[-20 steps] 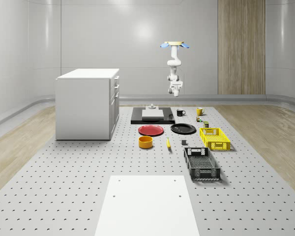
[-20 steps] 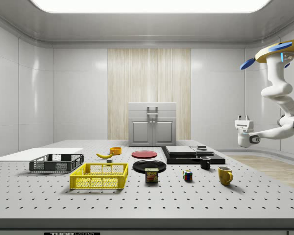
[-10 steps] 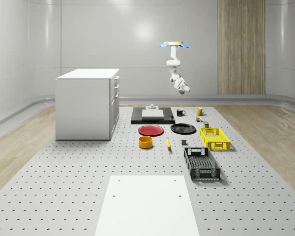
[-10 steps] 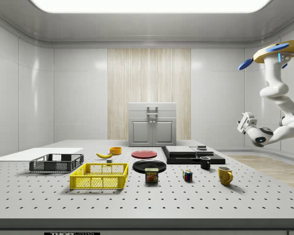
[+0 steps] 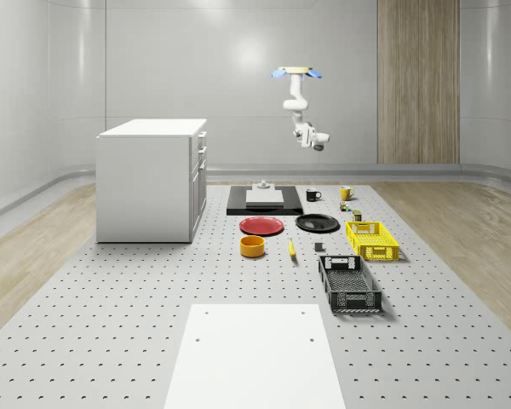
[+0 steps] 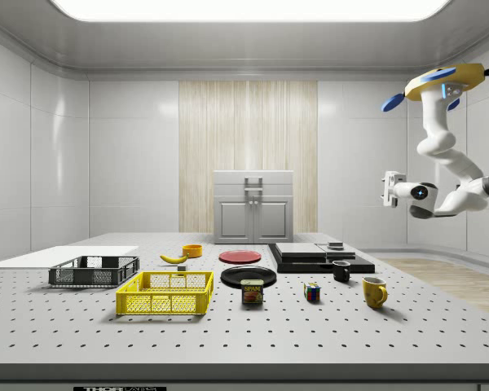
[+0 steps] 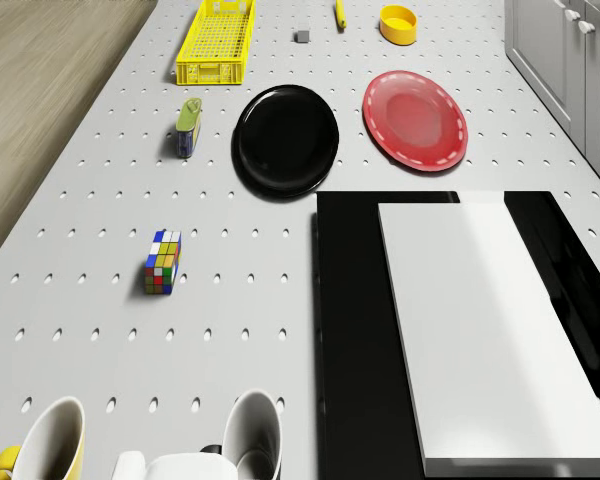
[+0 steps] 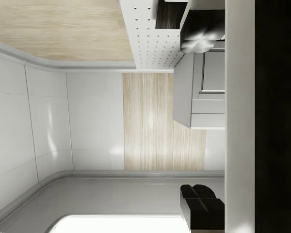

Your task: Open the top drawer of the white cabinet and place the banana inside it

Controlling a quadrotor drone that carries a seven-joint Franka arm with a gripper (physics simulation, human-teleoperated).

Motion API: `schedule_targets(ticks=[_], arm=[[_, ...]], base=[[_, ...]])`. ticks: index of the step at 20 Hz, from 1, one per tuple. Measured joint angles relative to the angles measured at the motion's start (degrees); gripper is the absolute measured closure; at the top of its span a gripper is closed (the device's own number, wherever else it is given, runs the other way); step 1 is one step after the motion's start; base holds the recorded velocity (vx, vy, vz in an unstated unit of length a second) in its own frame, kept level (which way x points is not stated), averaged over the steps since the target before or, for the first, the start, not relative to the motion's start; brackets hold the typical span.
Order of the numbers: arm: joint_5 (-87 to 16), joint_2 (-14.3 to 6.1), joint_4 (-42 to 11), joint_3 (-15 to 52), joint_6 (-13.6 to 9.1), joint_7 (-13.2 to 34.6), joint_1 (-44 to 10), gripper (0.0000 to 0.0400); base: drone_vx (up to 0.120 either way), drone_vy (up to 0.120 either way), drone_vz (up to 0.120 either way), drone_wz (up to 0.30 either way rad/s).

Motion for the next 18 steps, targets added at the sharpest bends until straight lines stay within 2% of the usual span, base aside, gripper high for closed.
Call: schedule_targets(ticks=[18], arm=[[-0.22,-5.09,-2.43,-5.30,5.30,1.80,7.81,0.0000]], base=[[0.120,-0.120,0.120,0.000]])
